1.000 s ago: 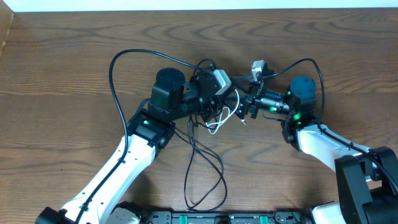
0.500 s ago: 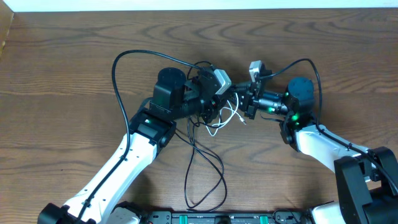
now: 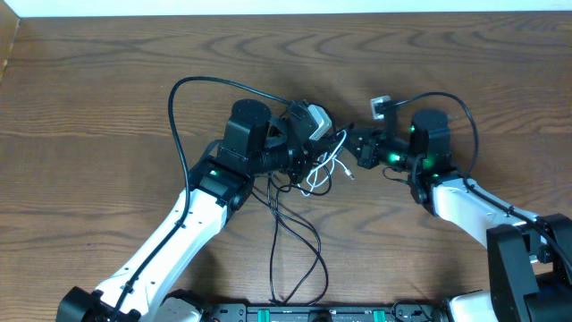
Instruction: Untangle cables
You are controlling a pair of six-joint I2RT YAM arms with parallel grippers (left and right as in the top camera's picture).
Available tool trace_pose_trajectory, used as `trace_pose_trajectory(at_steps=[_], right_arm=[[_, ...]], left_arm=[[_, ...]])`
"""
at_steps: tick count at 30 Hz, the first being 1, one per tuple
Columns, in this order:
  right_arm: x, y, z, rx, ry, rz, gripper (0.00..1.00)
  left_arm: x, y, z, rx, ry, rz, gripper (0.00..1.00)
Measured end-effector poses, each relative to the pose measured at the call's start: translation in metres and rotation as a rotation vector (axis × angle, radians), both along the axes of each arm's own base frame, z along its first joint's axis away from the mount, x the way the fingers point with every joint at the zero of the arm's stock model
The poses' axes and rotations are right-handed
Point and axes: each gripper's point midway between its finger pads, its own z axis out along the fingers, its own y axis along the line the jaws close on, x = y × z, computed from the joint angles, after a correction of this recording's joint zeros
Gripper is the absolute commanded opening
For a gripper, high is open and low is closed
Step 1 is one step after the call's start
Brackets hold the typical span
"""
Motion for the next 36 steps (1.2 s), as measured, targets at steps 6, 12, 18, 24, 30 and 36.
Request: trace_pose_trajectory(at_steps=[6, 12, 18, 24, 30, 36], right_arm=[[0.004, -0.024, -0.019, -0.043, 0.087, -0.087, 0.01], [0.007, -0.04, -0.026, -0.05, 0.13, -0.135, 0.23], [0.021, -0.059, -0.02, -0.037, 0.102, -0.203, 0.61], [0.021, -0.057, -0.017, -0.025, 0.092, -0.189, 0.67], [0.021, -0.048, -0.001, 0.018, 0.027, -0.128, 0.68], [0.015, -0.033, 0.026, 0.087, -0.086, -0.009, 0.74]], left_arm=[[0.005, 0.008, -0.004, 0.009, 0.018, 0.025, 0.08], [0.01, 0.016, -0.005, 0.008, 0.029, 0.044, 0.08], [0.01, 0.019, -0.004, -0.001, 0.032, 0.04, 0.08], [0.01, 0.018, -0.003, -0.002, 0.032, 0.037, 0.08], [0.01, 0.018, -0.003, -0.002, 0.032, 0.038, 0.08], [0.019, 0.024, -0.007, 0.017, 0.043, 0.109, 0.07]])
